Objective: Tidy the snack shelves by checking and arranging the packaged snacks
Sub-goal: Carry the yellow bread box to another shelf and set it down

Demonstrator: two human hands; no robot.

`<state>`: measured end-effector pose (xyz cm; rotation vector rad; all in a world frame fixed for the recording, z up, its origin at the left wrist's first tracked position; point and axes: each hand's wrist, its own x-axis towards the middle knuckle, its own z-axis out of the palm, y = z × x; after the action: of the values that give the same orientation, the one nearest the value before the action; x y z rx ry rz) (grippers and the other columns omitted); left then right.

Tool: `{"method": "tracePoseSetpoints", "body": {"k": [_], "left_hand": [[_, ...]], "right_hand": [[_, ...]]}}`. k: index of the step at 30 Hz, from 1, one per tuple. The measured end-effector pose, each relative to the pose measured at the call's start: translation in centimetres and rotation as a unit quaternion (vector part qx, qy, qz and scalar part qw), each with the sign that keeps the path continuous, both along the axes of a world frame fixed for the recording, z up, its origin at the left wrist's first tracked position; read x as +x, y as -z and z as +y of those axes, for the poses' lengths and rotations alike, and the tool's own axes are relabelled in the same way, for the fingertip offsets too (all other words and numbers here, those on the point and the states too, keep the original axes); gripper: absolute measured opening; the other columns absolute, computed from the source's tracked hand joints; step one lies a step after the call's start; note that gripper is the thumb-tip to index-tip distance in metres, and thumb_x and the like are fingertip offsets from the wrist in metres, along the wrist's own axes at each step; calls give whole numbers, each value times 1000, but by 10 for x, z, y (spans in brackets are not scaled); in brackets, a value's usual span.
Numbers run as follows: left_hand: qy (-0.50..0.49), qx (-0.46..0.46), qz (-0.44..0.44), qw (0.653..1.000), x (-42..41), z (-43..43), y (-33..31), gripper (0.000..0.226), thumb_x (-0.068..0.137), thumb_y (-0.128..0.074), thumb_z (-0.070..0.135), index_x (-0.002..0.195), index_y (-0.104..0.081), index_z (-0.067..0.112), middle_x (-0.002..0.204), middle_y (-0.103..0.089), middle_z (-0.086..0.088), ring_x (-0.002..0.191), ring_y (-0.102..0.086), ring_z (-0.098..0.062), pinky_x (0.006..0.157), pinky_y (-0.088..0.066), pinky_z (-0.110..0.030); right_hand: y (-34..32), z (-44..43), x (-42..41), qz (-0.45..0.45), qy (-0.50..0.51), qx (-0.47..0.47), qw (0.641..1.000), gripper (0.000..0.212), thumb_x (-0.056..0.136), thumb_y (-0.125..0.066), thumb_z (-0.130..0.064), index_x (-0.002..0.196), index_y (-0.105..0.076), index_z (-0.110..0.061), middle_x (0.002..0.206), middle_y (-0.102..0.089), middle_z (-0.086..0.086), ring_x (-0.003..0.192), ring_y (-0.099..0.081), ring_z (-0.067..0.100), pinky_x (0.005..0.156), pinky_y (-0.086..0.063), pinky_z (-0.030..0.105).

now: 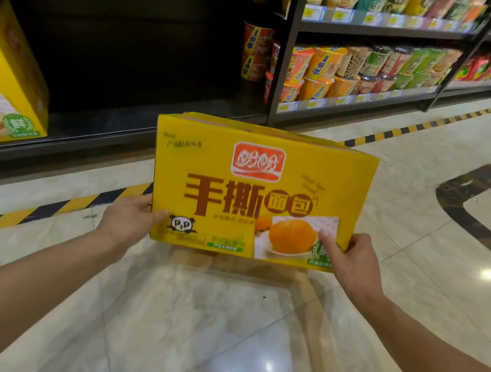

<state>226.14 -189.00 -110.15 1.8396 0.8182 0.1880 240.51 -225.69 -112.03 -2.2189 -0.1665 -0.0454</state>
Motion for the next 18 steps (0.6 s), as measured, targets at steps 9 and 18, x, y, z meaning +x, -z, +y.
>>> {"method": "tracePoseSetpoints", "body": {"k": [9,18], "left_hand": [[-37,95,-117,988,24,17,-18,48,101,-70,30,148,-60,35,123,-74,12,115,-68,-9,107,-50,-34],[-43,40,-182,981,87,24,-15,36,112,-49,35,146,-60,31,117,-67,15,101,-62,2,81,-47,-17]], "right_hand": [[-23,27,48,-70,45,74,994,37,93,-63,-53,98,-73,-18,87,-71,7,83,-69,23,69,-55,38],[-36,63,106,-17,78,93,992,47,103,-55,-55,133,-68,-21,118,-71,3,107,-65,24,96,-52,41]]}}
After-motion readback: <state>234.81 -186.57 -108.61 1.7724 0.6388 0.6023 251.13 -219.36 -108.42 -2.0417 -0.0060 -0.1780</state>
